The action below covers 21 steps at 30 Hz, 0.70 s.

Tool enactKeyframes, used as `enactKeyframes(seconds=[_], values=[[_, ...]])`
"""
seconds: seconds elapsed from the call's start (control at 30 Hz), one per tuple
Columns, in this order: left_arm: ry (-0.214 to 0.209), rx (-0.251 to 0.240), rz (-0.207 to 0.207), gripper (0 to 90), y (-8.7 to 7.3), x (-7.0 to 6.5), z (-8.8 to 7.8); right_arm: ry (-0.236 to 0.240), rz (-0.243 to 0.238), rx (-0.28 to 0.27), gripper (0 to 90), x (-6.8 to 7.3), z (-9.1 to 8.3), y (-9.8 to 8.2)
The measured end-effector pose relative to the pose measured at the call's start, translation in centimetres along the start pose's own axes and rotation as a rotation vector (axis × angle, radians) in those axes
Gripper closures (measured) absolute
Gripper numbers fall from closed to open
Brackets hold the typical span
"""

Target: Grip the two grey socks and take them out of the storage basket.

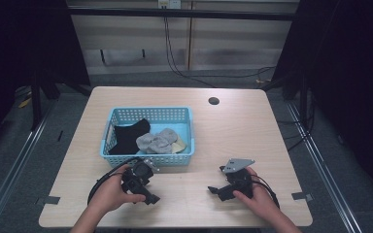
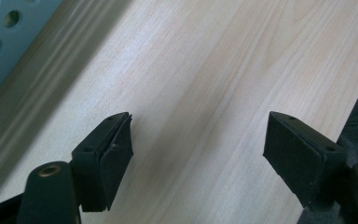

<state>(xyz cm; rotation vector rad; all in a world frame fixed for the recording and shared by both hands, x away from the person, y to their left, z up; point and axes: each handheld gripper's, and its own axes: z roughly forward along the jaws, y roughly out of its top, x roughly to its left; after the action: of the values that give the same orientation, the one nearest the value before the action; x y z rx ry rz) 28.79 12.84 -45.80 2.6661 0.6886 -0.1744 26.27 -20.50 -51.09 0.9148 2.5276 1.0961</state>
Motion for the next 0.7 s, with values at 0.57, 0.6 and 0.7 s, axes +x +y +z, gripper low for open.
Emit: enactKeyframes(seconds=[0.57,0.6,0.7], values=[[-0.027,0.081,-0.041,23.9,1.5,0.1,-2.9,0.0,0.0,0.0,11.6,0.0,0.0,0.0],[-0.029,0.081,-0.041,24.0,1.7,0.1,-3.2,0.0,0.0,0.001,11.6,0.0,0.0,0.0],[-0.039,0.079,-0.039,24.0,2.1,0.2,-3.8,0.0,-0.001,0.001,11.6,0.0,0.0,0.0]])
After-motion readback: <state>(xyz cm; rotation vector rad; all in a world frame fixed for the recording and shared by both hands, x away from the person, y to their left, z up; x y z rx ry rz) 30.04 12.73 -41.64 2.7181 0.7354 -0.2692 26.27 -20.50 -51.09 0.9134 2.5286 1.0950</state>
